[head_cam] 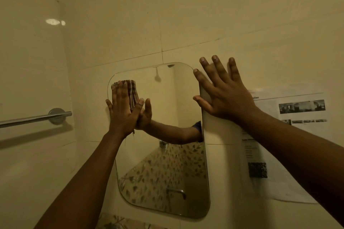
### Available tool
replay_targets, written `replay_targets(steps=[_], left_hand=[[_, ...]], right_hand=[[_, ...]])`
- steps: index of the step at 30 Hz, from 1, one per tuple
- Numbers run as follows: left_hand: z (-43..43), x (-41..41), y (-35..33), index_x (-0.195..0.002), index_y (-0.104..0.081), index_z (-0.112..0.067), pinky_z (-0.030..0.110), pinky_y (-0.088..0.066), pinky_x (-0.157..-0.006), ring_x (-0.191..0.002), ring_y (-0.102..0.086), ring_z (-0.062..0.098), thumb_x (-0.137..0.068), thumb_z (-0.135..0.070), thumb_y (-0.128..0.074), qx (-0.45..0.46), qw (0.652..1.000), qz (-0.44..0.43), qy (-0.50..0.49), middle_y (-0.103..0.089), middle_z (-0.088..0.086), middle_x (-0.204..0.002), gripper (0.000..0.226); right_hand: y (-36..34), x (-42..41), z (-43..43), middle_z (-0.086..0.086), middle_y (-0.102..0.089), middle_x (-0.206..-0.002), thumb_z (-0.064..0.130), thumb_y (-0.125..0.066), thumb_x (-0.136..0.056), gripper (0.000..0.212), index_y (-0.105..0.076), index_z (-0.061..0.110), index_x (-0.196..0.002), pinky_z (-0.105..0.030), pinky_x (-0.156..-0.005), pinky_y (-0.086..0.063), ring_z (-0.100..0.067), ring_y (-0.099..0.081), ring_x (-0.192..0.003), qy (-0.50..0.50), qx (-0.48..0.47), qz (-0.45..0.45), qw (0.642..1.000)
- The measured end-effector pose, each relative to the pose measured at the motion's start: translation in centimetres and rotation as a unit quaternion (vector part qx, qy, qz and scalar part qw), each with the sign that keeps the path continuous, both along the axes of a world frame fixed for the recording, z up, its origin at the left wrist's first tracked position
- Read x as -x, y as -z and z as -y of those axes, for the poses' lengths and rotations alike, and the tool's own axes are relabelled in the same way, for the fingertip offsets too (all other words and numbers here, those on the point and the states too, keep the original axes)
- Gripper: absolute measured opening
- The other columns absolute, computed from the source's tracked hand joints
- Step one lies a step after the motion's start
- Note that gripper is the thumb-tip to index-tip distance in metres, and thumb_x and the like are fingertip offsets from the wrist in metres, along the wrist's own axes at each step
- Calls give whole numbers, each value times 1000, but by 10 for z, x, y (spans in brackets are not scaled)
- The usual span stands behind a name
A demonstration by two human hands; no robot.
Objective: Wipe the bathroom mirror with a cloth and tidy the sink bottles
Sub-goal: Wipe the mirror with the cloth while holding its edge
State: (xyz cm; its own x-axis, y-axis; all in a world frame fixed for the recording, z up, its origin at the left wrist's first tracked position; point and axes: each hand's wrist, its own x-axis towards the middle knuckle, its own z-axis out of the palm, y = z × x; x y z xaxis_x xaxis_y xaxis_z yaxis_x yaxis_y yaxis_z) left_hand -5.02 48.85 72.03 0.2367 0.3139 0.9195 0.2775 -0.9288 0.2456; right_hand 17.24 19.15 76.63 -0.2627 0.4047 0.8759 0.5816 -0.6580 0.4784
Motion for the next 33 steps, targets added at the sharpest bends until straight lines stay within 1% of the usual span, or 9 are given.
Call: replay_targets(steps=[2,6,9,14,19,24,28,30,33], left_hand=[[-1,3,6,-171,7,-30,57,13,-132,-164,20,7,-98,-79,-22,7,1000,-2,-1,12,-7,-180,92],[-7,7,20,-171,6,-30,58,11,-133,-165,18,10,-99,-71,-27,26,1000,4,-8,11,-6,-180,89],[-12,8,32,-170,8,-33,57,12,-133,-164,20,7,-99,-70,-29,39,999,7,-11,11,-7,-180,88],[-16,11,57,-171,7,-30,56,13,-132,-164,21,6,-99,-65,-32,61,998,12,-5,12,-7,-180,88],[-13,16,100,-168,12,-32,56,18,-131,-163,22,9,-97,-69,-21,111,994,12,-17,15,-6,-179,86],[-3,15,145,-168,10,-29,56,16,-130,-164,20,11,-95,-72,-19,172,985,21,-8,15,-4,-179,89],[9,4,169,-167,10,-30,58,15,-130,-163,22,12,-99,-67,-21,212,976,38,-1,18,-6,-178,84],[19,-1,180,-164,12,-32,58,13,-130,-162,24,11,-95,-72,-16,223,974,47,1,20,-9,-176,84],[34,-7,198,-166,7,-31,59,10,-131,-163,21,15,-90,-85,-11,242,968,63,2,15,-4,-178,95]], right_hand=[[0,-1,0,-15,-4,-177,73,-23,-103,86,-18,19,-169,-71,-125,-9,-40,-2,-163,5,4,-1,1000],[2,0,0,-15,-10,-176,74,-21,-103,86,-16,19,-169,-72,-125,-9,-41,-4,-163,12,11,-3,1000],[2,0,1,-16,-15,-176,73,-20,-104,86,-17,18,-169,-72,-125,-9,-41,-6,-163,9,12,-3,1000],[2,-1,1,-17,-16,-175,73,-19,-104,86,-16,18,-169,-72,-125,-8,-42,-7,-163,5,15,-3,1000],[2,-2,0,-17,-18,-175,72,-19,-104,86,-16,17,-169,-72,-125,-7,-43,-7,-162,5,14,-1,1000],[1,-1,1,-18,-18,-174,72,-17,-104,86,-16,16,-169,-73,-125,-7,-44,-8,-162,-1,14,-2,1000],[2,-1,1,-18,-19,-174,72,-17,-104,85,-14,17,-169,-73,-125,-6,-44,-8,-162,4,16,-2,1000],[1,0,1,-18,-19,-174,72,-16,-104,85,-14,17,-169,-73,-125,-6,-44,-8,-162,3,16,-4,1000],[0,-1,1,-17,-19,-174,72,-17,-104,85,-14,18,-169,-73,-125,-6,-44,-8,-162,3,16,-5,1000]])
